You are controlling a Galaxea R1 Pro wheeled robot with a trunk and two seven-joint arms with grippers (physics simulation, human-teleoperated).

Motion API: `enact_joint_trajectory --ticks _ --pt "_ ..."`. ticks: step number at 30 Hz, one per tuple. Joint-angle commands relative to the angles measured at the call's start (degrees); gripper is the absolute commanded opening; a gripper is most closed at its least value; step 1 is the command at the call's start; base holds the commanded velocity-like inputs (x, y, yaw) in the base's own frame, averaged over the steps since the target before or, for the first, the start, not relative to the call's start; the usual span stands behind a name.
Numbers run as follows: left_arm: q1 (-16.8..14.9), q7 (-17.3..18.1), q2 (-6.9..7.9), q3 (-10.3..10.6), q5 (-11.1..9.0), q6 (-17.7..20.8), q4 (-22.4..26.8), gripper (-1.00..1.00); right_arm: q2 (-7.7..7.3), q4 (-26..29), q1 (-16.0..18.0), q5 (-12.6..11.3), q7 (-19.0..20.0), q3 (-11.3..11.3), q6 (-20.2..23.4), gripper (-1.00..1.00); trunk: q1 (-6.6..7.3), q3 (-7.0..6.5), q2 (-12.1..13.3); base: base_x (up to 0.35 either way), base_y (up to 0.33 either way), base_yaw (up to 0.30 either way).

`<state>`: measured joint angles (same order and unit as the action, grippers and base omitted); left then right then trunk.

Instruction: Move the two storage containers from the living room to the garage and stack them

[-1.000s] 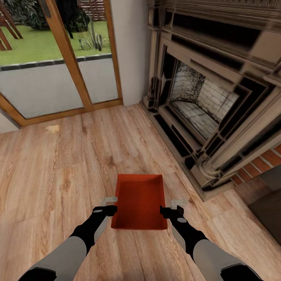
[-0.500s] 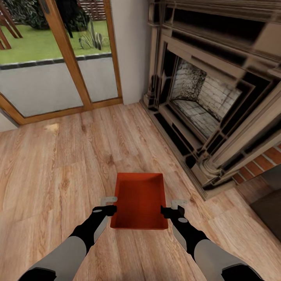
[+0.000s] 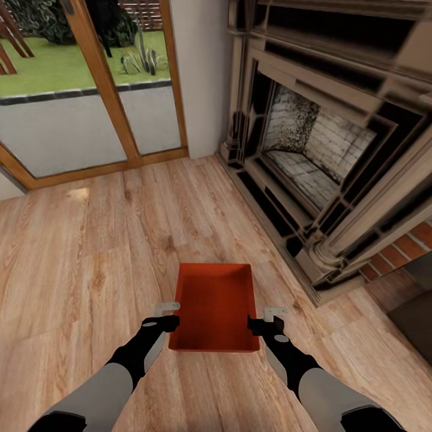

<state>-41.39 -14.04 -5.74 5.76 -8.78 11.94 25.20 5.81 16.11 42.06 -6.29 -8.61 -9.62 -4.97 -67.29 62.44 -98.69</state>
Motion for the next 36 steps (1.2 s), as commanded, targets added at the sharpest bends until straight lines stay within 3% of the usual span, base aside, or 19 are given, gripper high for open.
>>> enact_joint_trajectory --ticks 1,6,11,13,22,36 --pt "0.0 -0.5 0.05 0.5 -0.6 0.3 0.1 1.00 -0.02 -0.1 0.0 -0.6 -0.4 -0.5 -0.2 1.00 -0.22 0.22 -0.4 0.000 0.000 0.000" --pt "0.0 -0.5 -0.02 0.6 -0.6 0.3 0.1 1.00 -0.25 0.0 0.0 -0.6 -0.5 -0.6 -0.3 1.00 -1.32 1.11 -2.4 0.000 0.000 0.000" --pt "0.0 -0.8 1.33 1.0 -0.3 1.6 1.7 1.00 -0.53 1.6 1.1 -1.7 -2.1 1.1 1.3 1.00 -1.31 1.11 -2.4 0.000 0.000 0.000" --pt "0.0 -0.7 0.69 0.7 -0.4 1.0 2.4 1.00 -0.30 2.2 1.1 -1.0 -1.5 0.8 1.6 1.00 -1.31 1.11 -2.4 0.000 0.000 0.000" --pt "0.0 -0.6 0.39 0.8 -0.5 -1.9 5.3 1.00 -0.44 5.1 1.2 -0.4 -1.4 -0.1 -0.3 1.00 -1.31 1.11 -2.4 0.000 0.000 0.000" --pt "0.0 -0.7 0.35 0.6 -0.5 -2.0 8.1 1.00 -0.51 7.8 1.2 -0.3 -1.4 -0.2 -0.3 1.00 -1.31 1.11 -2.4 0.000 0.000 0.000"
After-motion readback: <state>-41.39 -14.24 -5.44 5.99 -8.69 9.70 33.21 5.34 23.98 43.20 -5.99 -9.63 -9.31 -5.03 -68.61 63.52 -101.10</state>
